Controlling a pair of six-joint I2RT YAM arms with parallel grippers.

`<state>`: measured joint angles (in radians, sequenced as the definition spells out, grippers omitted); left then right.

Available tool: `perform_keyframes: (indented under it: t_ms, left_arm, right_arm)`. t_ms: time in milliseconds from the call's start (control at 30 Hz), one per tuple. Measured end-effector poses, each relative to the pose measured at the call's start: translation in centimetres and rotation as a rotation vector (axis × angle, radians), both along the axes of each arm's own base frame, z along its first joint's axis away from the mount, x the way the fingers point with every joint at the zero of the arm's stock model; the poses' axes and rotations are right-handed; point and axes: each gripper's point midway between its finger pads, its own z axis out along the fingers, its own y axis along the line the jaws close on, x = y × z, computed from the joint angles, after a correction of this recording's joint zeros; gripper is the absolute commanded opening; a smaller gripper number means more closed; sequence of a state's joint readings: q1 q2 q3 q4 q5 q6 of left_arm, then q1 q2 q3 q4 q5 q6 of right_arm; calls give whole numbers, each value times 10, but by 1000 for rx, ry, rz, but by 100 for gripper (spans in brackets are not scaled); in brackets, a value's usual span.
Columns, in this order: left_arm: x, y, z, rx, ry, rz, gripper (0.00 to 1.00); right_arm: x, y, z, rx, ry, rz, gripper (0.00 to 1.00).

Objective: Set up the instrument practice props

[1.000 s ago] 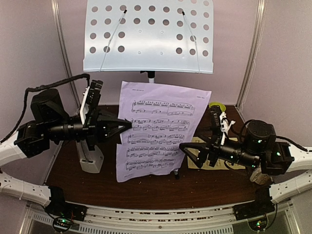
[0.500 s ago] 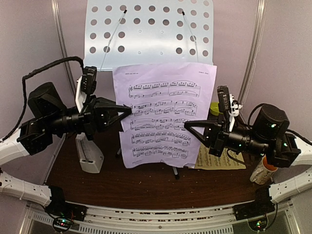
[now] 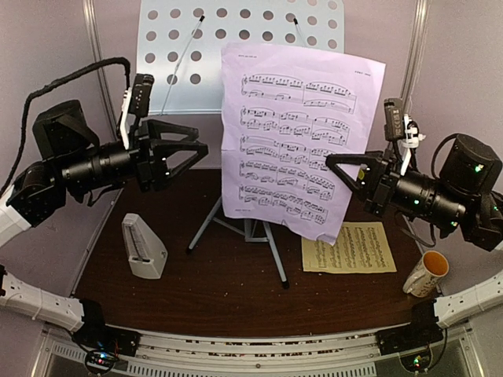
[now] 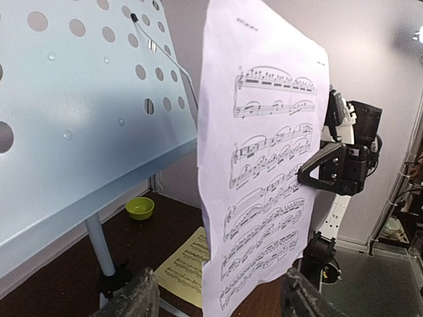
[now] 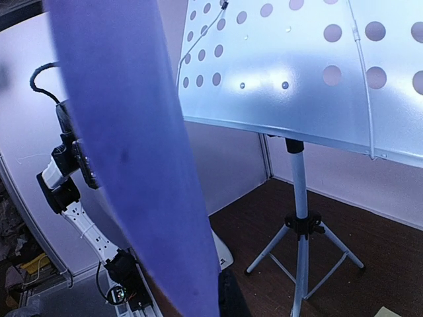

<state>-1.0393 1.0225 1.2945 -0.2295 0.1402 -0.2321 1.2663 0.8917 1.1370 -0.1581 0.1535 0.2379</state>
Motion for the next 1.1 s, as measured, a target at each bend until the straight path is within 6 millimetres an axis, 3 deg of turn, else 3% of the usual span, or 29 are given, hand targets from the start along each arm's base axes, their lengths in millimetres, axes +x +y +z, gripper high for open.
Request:
perform_keyframes:
  t_ms: [200,600,900,1100]
  left_arm:
    - [13,6,6,88,-42,87,71]
    - [27,44,33,190,-130,264,73]
    - [30,51,32,221,-146,294,78]
    - [28,55,33,227,-154,298,80]
  right_arm:
    - [4,-10,-1,-53,0,-41,0]
    - [8,-18,46,-81,-87,-86,0]
    - [10,-19,44,-121,-104,-103,0]
    - [10,-21,54,-114,-117,-109,0]
